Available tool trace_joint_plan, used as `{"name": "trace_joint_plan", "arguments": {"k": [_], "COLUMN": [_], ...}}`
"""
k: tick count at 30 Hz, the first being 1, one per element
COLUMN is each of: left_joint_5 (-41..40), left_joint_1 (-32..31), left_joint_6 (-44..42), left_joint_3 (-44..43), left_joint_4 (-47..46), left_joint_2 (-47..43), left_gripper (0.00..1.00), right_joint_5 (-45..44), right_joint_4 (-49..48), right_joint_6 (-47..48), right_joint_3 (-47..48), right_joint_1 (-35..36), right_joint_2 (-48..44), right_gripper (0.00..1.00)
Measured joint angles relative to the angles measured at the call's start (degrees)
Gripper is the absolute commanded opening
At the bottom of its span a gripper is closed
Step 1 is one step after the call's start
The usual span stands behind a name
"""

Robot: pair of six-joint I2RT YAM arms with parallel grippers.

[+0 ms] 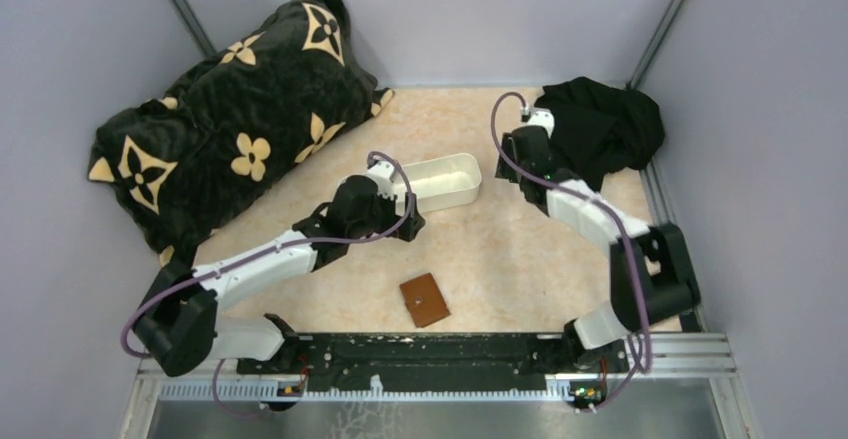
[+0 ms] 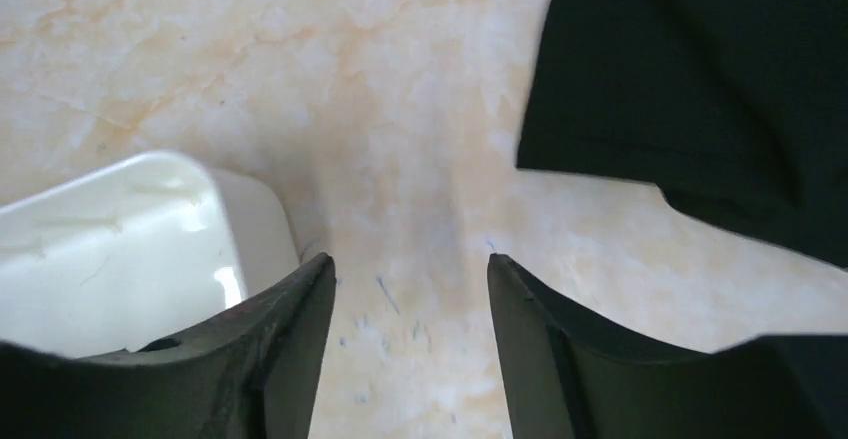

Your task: Take the credit cards out of the card holder

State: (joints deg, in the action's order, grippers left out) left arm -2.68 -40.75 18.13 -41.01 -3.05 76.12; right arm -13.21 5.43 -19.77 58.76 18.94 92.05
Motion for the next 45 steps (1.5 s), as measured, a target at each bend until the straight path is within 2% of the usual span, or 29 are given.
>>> {"name": "trace_joint_plan", "arguments": {"k": [1, 4, 7, 10, 13, 17, 19, 25, 30, 38, 43, 45], "left_joint_5": [-0.1, 0.3, 0.0, -3.9, -10.4, -17.9, -20.2, -24.7, -25.8, -25.6, -25.6, -25.6], "left_joint_1": [-1.0, -2.6, -2.7, -2.7, -2.7, -2.6, -2.6, -2.5, -2.5, -2.2, -2.2, -2.2], "left_joint_6": [-0.5, -1.0, 0.3, 3.1, 7.2, 14.6, 17.2, 21.1, 21.8, 25.5, 26.6, 26.9], "left_joint_3": [0.3, 2.4, 5.3, 6.1, 6.0, 5.5, 5.5, 5.2, 3.1, 6.4, 7.2, 7.2], "left_joint_4": [0.0, -0.2, 0.0, 2.2, 5.8, 13.8, 16.7, 20.7, 23.2, 23.6, 23.6, 23.6], "left_joint_2": [-1.6, -6.9, -14.5, -22.2, -28.0, -31.6, -32.6, -33.2, -30.7, -33.8, -33.7, -33.3], "left_gripper": [1.00, 1.00, 0.99, 0.98, 0.97, 1.00, 1.00, 1.00, 0.99, 0.99, 0.99, 0.99], "right_joint_5": [-3.5, -11.5, -19.6, -22.8, -22.7, -22.9, -23.8, -27.2, -27.5, -27.6, -28.5, -28.5], "right_joint_4": [-0.8, -3.7, -4.8, -4.5, -4.2, -0.3, 3.3, 14.8, 18.0, 22.7, 23.4, 20.7], "right_joint_6": [-0.2, 0.2, -0.1, -2.5, -4.5, -8.3, -10.7, -17.6, -21.0, -26.4, -28.3, -28.5], "right_joint_3": [-3.7, -11.0, -15.6, -18.5, -22.2, -21.8, -18.8, -4.1, 3.1, 0.9, -3.6, -5.5], "right_joint_1": [1.5, 7.7, 19.2, 30.1, 38.4, 48.5, 53.5, 64.5, 68.6, 69.4, 68.5, 67.3], "right_joint_2": [-5.3, -17.2, -25.5, -28.8, -30.2, -26.4, -21.0, -3.8, 3.9, 6.8, 6.6, 4.7], "right_gripper": [0.62, 0.45, 0.42, 0.43, 0.55, 0.84, 0.92, 0.92, 0.91, 0.65, 0.31, 0.26]}}
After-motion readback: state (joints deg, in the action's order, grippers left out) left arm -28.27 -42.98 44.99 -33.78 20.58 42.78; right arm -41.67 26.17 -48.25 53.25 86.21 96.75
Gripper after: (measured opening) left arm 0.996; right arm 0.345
